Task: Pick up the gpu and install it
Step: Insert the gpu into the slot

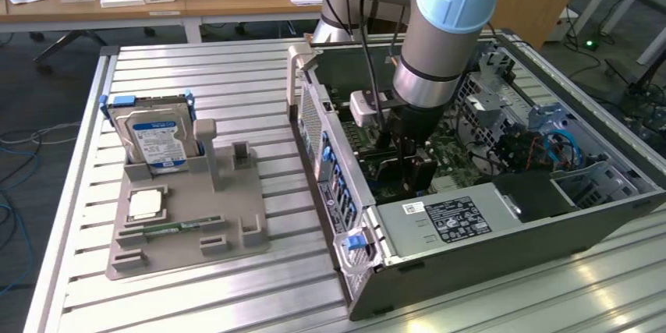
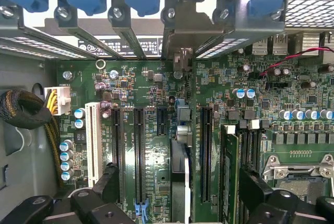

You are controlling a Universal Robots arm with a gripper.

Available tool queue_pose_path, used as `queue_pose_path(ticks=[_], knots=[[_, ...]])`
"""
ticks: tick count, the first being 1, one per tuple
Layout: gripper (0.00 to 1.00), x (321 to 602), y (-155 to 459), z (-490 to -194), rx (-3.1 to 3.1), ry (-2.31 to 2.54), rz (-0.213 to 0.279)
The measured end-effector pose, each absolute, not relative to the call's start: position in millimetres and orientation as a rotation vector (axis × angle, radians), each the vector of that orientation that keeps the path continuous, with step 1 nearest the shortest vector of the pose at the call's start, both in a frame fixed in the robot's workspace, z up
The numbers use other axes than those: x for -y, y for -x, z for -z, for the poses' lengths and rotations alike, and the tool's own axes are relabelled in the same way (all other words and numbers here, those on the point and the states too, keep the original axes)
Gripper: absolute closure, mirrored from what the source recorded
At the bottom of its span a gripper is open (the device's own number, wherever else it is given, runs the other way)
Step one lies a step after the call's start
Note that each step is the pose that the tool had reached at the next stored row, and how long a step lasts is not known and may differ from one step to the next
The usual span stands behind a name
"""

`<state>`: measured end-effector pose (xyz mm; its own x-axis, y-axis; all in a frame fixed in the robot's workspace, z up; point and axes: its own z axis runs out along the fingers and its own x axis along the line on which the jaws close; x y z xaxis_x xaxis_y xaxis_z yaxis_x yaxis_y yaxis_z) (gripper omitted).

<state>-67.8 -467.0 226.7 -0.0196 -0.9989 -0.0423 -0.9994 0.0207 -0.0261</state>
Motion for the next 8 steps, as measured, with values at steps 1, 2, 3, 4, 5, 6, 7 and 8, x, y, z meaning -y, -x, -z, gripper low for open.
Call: queue_pose_path(ticks=[1, 2, 3, 4, 5, 6, 7, 8], knots=[[0.01, 467.0, 67.8, -227.0, -2.209, 2.165, -0.017], [0.01, 467.1, 67.9, -227.8, -2.209, 2.165, -0.017], [0.01, 467.1, 67.8, -228.8, -2.209, 2.165, -0.017], [0.01, 467.1, 67.8, -230.0, -2.209, 2.165, -0.017], [0.01, 467.1, 67.8, -231.4, -2.209, 2.165, -0.017], [0.01, 467.0, 67.9, -233.1, -2.209, 2.165, -0.017], [0.01, 467.0, 67.8, -235.1, -2.209, 2.165, -0.017], [0.01, 467.0, 67.8, -237.1, -2.209, 2.165, -0.017]])
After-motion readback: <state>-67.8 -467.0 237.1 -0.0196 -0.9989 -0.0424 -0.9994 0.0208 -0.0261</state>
